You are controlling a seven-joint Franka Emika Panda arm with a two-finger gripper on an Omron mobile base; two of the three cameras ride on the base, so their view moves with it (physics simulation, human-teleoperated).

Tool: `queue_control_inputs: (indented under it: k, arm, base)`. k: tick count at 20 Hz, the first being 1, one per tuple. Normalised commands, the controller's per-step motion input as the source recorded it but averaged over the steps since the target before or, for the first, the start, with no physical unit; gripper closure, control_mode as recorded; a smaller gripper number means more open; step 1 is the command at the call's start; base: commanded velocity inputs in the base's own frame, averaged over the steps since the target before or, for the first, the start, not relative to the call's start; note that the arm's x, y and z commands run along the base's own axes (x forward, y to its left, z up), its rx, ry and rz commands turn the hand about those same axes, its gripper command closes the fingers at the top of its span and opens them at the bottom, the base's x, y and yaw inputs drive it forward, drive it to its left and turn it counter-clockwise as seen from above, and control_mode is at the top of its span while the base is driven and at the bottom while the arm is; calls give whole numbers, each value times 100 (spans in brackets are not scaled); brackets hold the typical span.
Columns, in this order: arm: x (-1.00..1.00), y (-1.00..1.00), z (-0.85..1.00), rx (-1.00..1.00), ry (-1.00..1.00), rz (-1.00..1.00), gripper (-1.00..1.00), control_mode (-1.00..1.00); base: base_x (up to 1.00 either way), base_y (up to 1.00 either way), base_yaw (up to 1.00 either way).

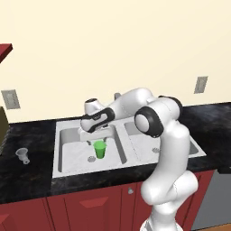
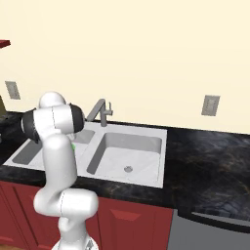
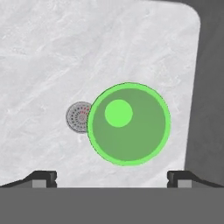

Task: Move any existing items from the left basin to the right basin for drying. Then move the measuring cup from the counter to the left basin of the sink for washing.

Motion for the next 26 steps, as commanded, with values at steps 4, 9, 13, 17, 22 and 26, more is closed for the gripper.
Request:
queue_control_inputs:
  k: [4,9,13,17,22,26]
  arm:
    - [23,3,-15,0,0,0,-100,-100]
    - [24,3,-16,0,0,0,-100,-100]
    - [19,10,-16,-1,0,0,-100,-100]
    - [2,16,-10,-1,0,0,-100,-100]
    - [0,12,-5,0,0,0,-100,-100]
    - [0,2,-2,0,0,0,-100,-100]
  base:
    - [0,0,0]
    - [0,0,0]
    - [0,0,0]
    - [0,0,0]
    - [0,0,0]
    - [0,0,0]
